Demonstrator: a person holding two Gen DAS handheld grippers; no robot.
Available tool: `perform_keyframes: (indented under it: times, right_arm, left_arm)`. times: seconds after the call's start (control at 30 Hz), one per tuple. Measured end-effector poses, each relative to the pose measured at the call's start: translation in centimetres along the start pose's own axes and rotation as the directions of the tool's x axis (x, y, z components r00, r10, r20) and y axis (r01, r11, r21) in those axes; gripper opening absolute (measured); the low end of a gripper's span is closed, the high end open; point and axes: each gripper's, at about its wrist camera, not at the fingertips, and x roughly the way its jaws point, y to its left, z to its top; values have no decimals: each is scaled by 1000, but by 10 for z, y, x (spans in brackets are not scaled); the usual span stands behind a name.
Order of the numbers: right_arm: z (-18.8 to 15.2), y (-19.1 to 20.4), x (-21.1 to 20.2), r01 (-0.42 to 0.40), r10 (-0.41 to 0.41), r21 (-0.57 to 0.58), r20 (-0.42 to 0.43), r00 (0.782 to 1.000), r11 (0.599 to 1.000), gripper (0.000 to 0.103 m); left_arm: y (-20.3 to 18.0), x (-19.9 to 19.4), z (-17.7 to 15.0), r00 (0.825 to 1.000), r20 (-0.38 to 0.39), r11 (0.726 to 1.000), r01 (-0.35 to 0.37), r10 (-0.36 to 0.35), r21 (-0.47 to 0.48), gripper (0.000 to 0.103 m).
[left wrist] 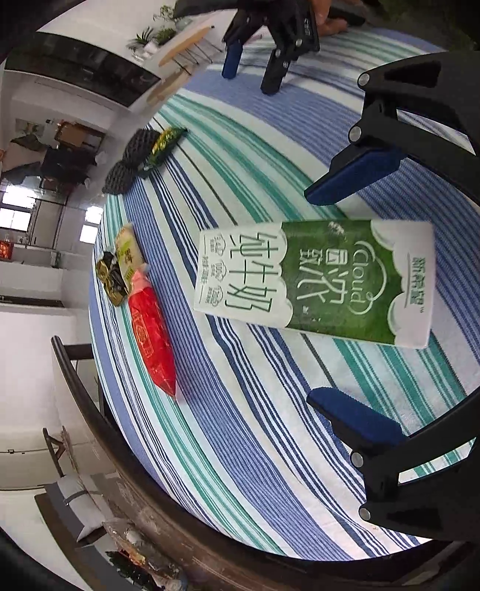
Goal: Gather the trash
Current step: 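Grasp the white-green milk carton with the left tool and lift it, then grasp the green cracker bag with right tool while left tool holds the carton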
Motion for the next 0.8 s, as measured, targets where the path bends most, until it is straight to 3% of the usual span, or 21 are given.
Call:
perform_keyframes:
  times: [0.2, 0.8]
  right_arm:
    - [0, 0, 0, 0, 0, 0, 0, 1000, 1000, 98]
    - [-1, -1, -1, -12, 12, 5, 0, 1000, 1000, 98]
  left_arm:
    - [3, 7, -6, 998, 19, 998, -60, 61, -18, 99]
    - [5, 7, -6, 998, 17, 998, -55, 56, -24, 99]
